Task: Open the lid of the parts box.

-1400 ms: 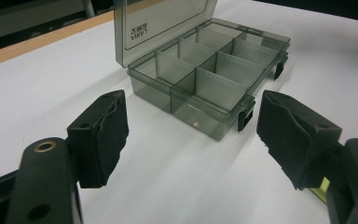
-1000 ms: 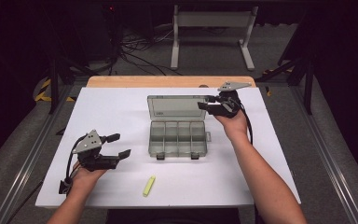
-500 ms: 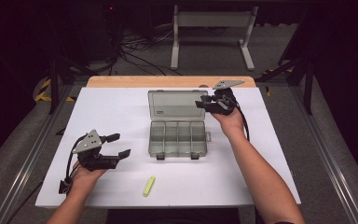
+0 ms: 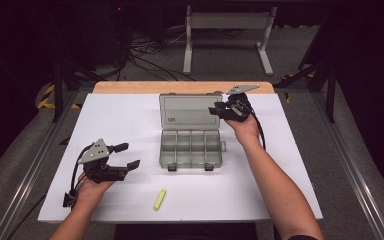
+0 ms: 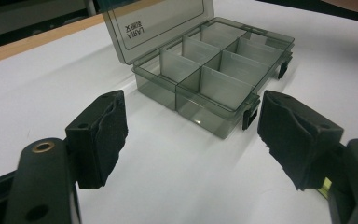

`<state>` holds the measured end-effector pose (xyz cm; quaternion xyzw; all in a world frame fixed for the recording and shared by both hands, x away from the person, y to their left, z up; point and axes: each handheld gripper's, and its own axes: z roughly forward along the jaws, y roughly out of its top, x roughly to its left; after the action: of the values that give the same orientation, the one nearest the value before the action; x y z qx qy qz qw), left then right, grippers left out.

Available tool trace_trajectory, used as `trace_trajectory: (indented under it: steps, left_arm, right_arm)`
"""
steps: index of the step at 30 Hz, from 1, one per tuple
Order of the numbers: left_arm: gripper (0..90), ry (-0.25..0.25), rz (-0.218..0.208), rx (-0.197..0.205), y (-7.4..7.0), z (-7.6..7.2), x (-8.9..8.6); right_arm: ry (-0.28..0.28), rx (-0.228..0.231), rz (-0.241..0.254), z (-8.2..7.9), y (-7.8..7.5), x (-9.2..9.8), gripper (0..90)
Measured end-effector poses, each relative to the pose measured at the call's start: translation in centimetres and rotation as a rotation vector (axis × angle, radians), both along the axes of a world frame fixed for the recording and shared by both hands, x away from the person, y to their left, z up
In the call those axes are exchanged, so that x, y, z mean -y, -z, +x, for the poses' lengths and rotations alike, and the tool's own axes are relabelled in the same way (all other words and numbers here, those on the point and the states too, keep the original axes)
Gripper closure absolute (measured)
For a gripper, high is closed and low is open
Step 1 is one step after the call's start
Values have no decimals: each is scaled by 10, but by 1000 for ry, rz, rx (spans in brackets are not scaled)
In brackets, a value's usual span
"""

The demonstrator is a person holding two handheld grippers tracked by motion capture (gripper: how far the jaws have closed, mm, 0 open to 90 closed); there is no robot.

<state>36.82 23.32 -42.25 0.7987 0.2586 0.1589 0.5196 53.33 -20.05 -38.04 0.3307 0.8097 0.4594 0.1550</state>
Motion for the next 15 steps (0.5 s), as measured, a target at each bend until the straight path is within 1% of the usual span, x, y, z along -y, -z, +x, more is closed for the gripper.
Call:
trace_trajectory:
  steps: [3,7,9,10,14,15]
  left_arm:
    - [247,-3,2,2,0,0,0]
    - [246,-4,3,1,0,0,0]
    - [245,0,-3,-7,0,0,0]
    - [245,-3,1,-2,0,0,0]
    - [244,-4,-2,-2,0,0,-1]
    - [244,-3,-4,-8,1,0,-1]
  right_arm:
    - [5,-4,-1,1,1,-1,588]
    - [11,-13,-5,3,4,-2,540]
    - [16,-16,-8,4,6,-3,522]
    - [17,-19,-9,5,7,-3,515]
    - [28,-29,-10,6,10,-4,504]
    - [29,-30,-9,7,11,-4,497]
